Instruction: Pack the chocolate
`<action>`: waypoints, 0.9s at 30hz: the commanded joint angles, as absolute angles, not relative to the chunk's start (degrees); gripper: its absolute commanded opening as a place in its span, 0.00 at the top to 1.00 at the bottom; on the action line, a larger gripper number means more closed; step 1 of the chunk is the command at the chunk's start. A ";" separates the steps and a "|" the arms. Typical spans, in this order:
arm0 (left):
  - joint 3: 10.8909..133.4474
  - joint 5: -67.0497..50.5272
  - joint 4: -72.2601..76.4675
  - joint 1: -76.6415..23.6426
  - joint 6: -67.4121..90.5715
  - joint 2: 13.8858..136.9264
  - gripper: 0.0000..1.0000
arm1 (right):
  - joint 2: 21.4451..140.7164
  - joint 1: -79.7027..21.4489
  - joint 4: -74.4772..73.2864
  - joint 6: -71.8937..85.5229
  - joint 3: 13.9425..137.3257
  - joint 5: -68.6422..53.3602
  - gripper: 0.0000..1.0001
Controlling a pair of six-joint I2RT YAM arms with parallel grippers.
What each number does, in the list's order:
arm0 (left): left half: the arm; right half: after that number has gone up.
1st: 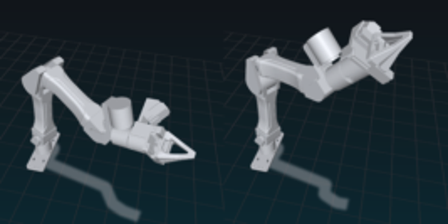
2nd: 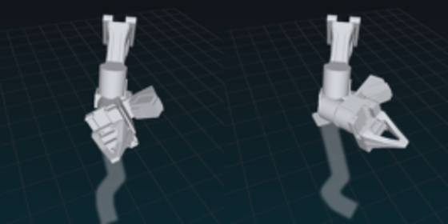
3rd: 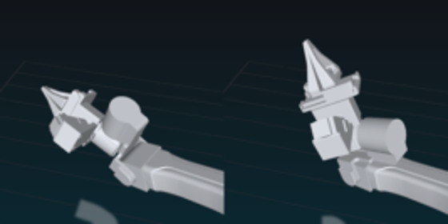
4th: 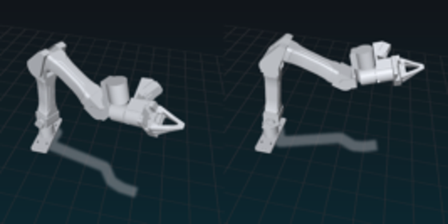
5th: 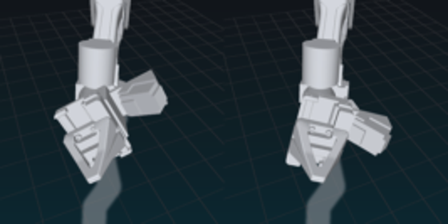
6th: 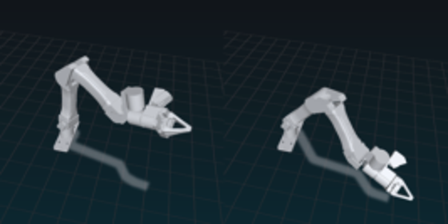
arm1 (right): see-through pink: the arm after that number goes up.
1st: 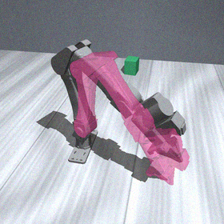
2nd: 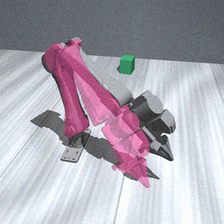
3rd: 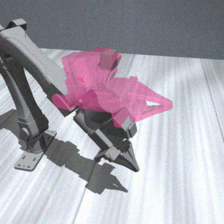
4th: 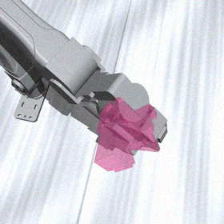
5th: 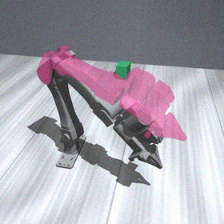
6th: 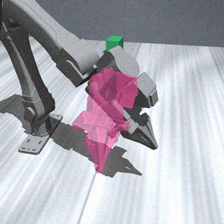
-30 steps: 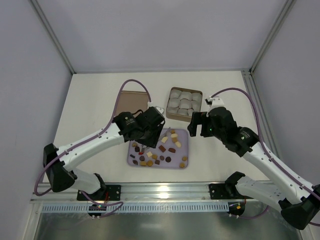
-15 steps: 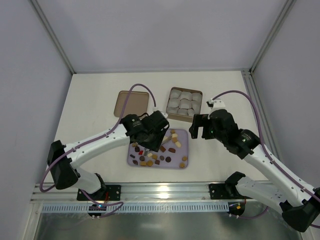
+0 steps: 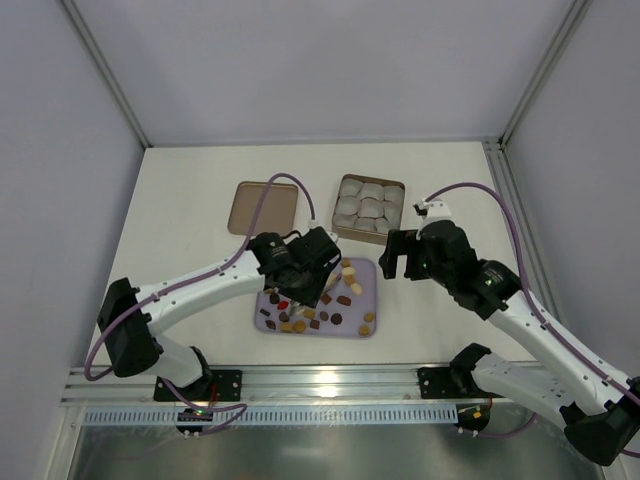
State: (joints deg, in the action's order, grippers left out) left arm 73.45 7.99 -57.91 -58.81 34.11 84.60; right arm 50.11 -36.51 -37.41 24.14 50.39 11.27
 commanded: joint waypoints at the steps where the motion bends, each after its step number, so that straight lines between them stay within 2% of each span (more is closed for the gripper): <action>1: 73.04 8.09 -55.64 -59.06 34.45 84.81 0.57 | 49.13 -36.30 -36.47 24.52 50.10 12.04 0.00; 10: 73.56 8.09 -55.55 -59.06 34.28 85.60 0.62 | 48.96 -36.30 -36.47 24.35 49.92 12.30 0.00; 18: 74.53 8.43 -56.34 -59.06 33.93 85.69 0.72 | 48.96 -36.21 -36.47 24.17 49.92 12.31 0.00; 27: 77.43 8.96 -57.65 -59.06 33.40 85.69 0.76 | 48.34 -36.12 -36.83 24.08 50.01 12.92 0.00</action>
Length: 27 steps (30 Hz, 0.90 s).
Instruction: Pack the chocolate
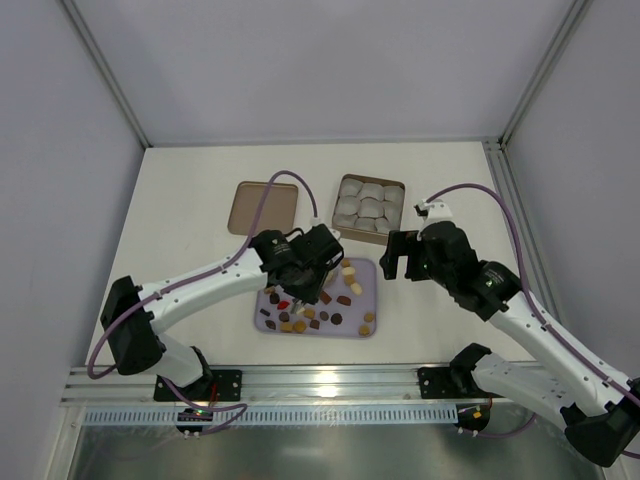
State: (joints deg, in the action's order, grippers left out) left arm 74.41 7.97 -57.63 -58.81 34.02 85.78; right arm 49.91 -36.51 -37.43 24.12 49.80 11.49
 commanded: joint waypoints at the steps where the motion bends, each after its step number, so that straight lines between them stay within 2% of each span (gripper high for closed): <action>1: 78.13 9.14 -57.83 -59.06 33.31 85.69 0.76 | 48.25 -36.04 -36.91 24.00 50.10 12.92 0.00; 15: 90.25 13.53 -62.22 -58.63 31.12 87.71 0.77 | 47.20 -35.95 -37.44 23.82 51.06 13.71 0.00; 27: 108.72 15.12 -60.04 -50.37 23.74 101.77 0.77 | 46.76 -35.77 -39.29 23.55 53.00 14.33 0.00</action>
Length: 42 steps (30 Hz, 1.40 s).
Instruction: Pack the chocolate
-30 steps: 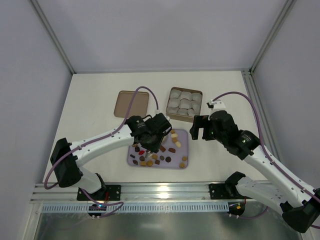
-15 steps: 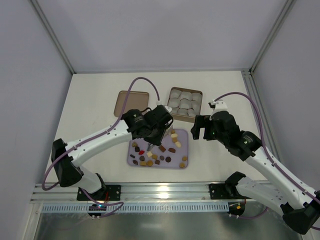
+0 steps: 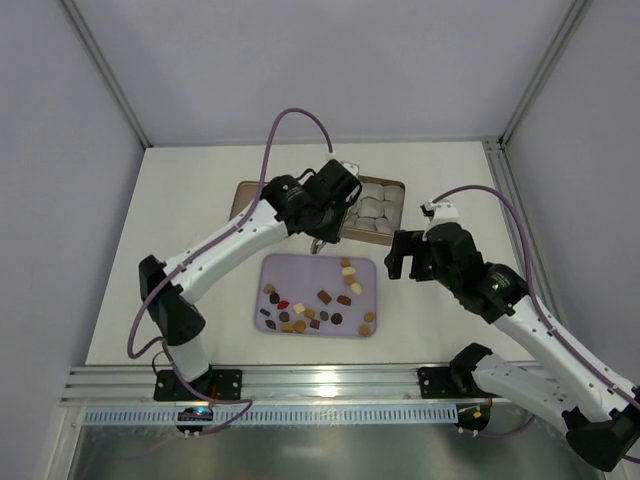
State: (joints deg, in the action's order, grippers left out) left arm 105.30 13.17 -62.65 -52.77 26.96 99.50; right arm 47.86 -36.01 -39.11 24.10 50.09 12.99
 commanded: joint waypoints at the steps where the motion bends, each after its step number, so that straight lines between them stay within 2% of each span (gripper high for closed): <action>1: 109.85 15.64 -59.07 -48.88 23.30 102.91 0.77 | 46.67 -35.77 -39.29 23.55 53.17 14.33 0.00; 12: 117.59 16.88 -50.80 -44.03 17.32 115.30 0.77 | 46.84 -35.68 -39.64 24.26 54.23 14.06 0.00; 21: 121.73 16.52 -50.80 -43.51 16.00 118.56 0.77 | 47.20 -35.68 -39.20 24.26 54.49 13.54 0.00; 42: 121.82 16.35 -46.67 -42.63 14.41 123.13 0.72 | 47.20 -35.68 -39.99 23.91 54.67 13.54 0.00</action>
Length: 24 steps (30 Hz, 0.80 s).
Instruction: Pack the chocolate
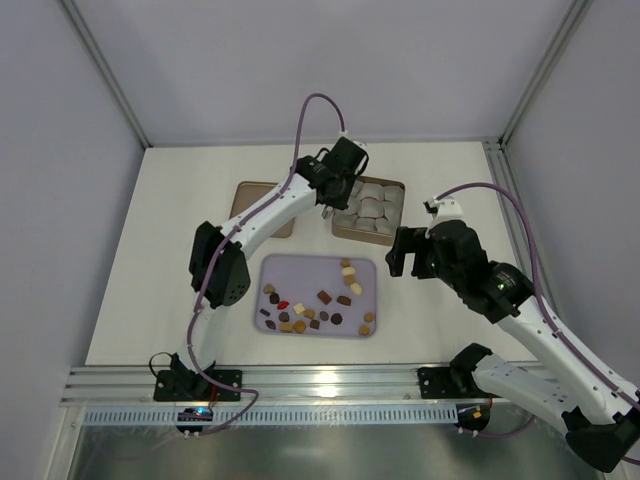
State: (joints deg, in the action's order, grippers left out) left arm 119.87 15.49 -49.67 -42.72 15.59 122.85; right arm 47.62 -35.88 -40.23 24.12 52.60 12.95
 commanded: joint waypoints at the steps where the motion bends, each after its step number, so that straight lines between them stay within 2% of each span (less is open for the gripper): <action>1: 121.82 16.35 -46.67 -42.63 14.41 123.22 0.72 | 47.20 -35.68 -40.08 23.91 54.67 13.45 0.00; 15: 121.90 16.26 -46.76 -42.63 14.15 123.40 0.64 | 47.02 -35.68 -40.25 23.99 54.23 13.36 0.00; 24: 122.17 14.42 -46.93 -42.54 13.97 121.03 0.64 | 47.11 -35.68 -40.25 23.99 54.32 13.36 0.00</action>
